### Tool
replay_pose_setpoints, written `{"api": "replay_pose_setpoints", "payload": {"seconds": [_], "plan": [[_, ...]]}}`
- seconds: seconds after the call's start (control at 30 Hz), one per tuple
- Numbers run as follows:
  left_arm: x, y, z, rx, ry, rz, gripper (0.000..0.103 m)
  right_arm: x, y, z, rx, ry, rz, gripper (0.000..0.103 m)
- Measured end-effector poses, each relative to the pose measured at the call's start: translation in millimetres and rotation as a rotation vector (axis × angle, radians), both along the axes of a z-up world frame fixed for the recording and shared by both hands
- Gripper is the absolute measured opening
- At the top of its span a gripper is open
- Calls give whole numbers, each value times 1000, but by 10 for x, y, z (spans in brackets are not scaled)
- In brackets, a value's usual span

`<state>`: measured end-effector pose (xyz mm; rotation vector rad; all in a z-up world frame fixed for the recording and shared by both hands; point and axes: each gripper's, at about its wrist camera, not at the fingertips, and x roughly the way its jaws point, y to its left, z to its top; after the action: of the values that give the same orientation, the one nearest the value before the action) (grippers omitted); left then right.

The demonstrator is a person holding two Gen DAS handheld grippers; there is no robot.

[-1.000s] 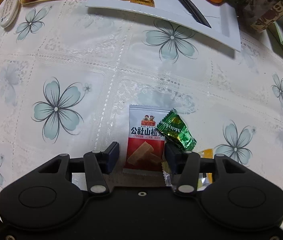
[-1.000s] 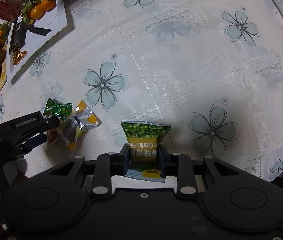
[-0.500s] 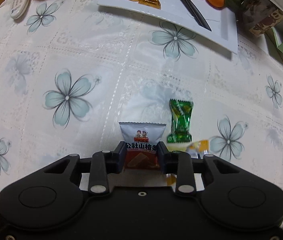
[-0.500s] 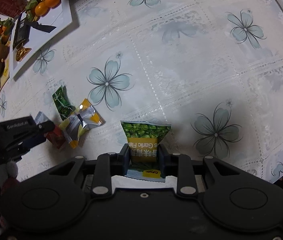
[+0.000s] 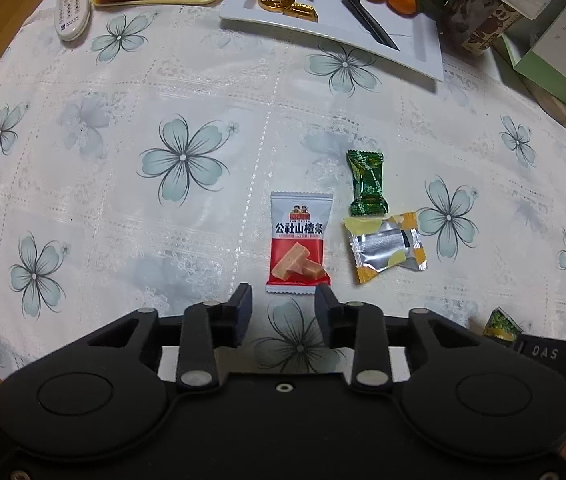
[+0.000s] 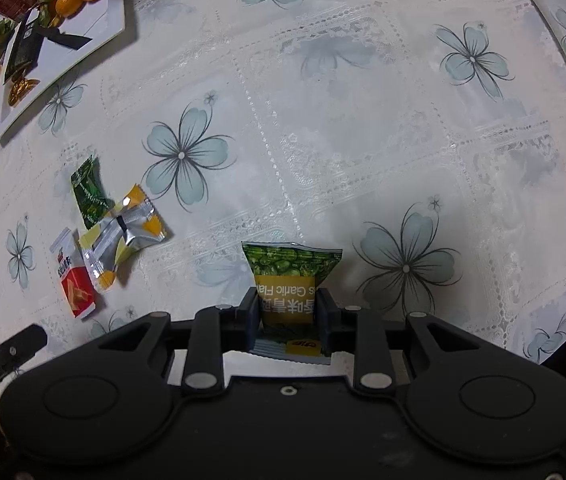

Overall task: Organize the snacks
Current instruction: 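Grasp the red-white hawthorn bar packet with the left tool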

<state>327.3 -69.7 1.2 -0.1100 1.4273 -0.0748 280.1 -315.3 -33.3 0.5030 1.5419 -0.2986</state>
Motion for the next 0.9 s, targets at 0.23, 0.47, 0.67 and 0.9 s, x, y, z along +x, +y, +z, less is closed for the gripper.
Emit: {"api": "replay_pose_setpoints", "payload": {"seconds": [0.23,0.47,0.67,0.9], "plan": [[203,-118,-319,27,-10,7,48,26,39,81,39,-15,18,30],[301,-286,-521,68,-16,-25,50,34,6,157,78,-24,22,30],[296,-325,-550,81,-17,-22,49,57,16,153,78,-22,22,30],[298,-169,-445,6,24,59,42,45,37,124,83,-21,44,30]]}}
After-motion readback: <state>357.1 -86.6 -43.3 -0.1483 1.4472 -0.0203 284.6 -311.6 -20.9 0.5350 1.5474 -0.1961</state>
